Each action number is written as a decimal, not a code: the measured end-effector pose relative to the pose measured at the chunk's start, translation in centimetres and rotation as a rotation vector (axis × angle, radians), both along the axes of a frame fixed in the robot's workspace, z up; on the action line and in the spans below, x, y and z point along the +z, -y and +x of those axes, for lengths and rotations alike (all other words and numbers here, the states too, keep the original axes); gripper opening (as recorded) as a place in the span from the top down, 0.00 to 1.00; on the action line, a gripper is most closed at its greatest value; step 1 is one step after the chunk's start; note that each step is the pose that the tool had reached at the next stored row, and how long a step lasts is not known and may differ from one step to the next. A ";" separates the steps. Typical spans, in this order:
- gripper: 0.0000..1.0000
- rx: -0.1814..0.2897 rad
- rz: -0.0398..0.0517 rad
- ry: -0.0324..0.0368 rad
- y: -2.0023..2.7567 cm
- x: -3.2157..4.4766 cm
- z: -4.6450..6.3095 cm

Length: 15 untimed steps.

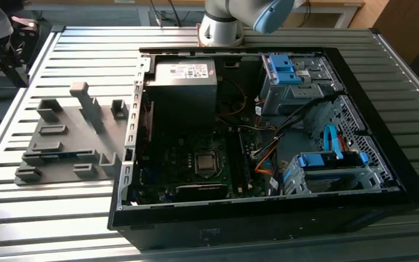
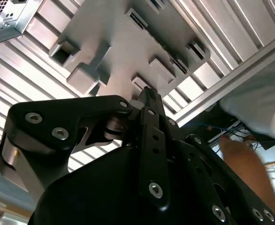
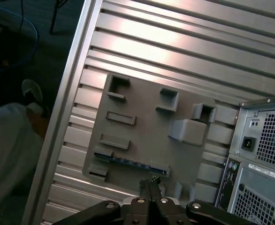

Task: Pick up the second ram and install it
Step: 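Pick up the second ram and move it above second insertion slot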

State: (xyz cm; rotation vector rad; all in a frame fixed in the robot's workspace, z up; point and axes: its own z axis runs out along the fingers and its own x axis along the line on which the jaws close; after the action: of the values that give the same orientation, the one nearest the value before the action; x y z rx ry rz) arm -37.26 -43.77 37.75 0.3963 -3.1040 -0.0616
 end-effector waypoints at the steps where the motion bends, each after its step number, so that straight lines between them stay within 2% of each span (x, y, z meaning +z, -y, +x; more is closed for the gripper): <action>1: 0.89 0.008 0.0000 0.0000 0.00 0.00 0.0; 10: 0.89 0.076 -0.0001 0.0000 0.01 0.00 -0.1; 15: 0.89 0.085 -0.0001 -0.0001 0.01 0.00 -0.1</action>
State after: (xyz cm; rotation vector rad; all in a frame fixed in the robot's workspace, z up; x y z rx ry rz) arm -37.36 -43.78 37.75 0.5280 -3.0826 -0.0606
